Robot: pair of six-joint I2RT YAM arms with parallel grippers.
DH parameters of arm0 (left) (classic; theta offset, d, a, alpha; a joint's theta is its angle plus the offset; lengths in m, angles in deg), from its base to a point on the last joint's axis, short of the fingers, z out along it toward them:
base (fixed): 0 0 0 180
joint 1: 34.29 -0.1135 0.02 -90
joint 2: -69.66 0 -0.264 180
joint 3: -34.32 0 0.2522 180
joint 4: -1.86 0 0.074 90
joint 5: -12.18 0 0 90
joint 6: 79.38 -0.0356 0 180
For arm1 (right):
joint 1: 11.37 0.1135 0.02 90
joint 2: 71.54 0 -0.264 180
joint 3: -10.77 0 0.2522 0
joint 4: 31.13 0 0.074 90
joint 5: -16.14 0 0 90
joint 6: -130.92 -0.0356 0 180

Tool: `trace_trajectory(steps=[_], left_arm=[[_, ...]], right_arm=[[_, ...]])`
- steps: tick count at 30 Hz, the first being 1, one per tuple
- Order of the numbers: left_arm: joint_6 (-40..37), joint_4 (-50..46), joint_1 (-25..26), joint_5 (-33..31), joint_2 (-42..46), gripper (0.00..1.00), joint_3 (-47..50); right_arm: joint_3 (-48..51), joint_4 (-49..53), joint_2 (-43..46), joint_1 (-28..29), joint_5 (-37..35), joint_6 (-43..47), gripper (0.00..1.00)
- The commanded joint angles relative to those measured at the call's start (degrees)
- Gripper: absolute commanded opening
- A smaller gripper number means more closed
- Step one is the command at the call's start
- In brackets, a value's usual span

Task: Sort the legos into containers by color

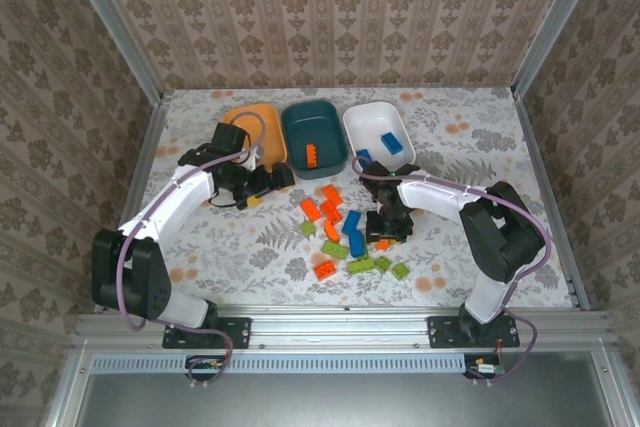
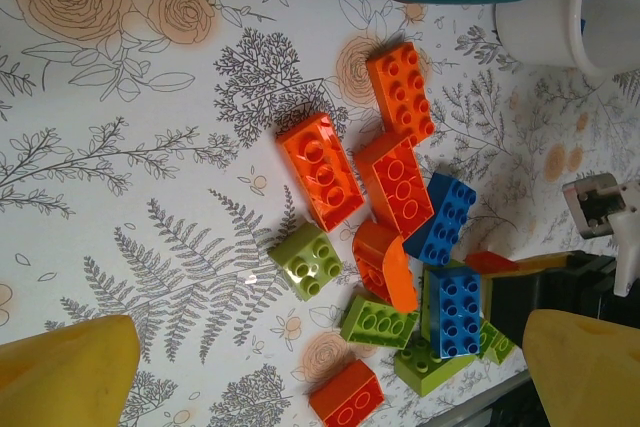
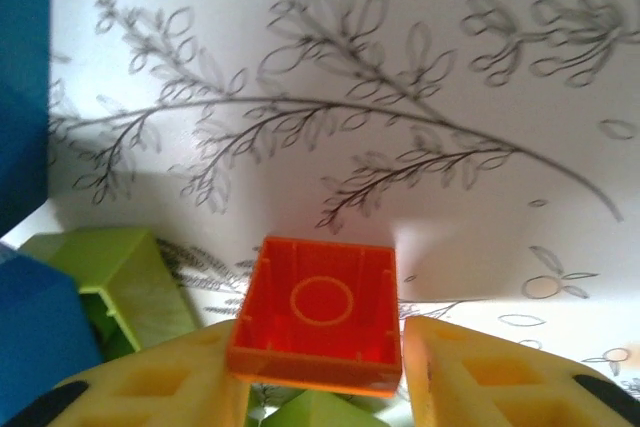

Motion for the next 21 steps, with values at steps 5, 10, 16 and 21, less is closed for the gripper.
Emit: trace_trajectory(steps=[5, 10, 16, 21], left_arm=[[0.23, -0.91, -0.44, 0.79, 0.76, 1.00, -0.32], [0.36, -0.66, -0.57, 0.63, 0.91, 1.00, -0.31], [0.36, -0.60, -1.12, 0.16, 2.11, 1.00, 0.69], [0.55, -1.14, -2.19, 0.01, 4.50, 1.00, 2.92]], right_arm=[[-0.09, 1.46, 2.37, -2.30, -3.81, 0.03, 0.31], [-5.80, 1.85, 4.70, -3.52, -0.64, -0.41, 0.29], [-19.37, -1.35, 0.86, -4.63, 9.54, -4.07, 0.28], [-29.65, -7.20, -8.13, -4.81, 16.51, -10.11, 0.28]])
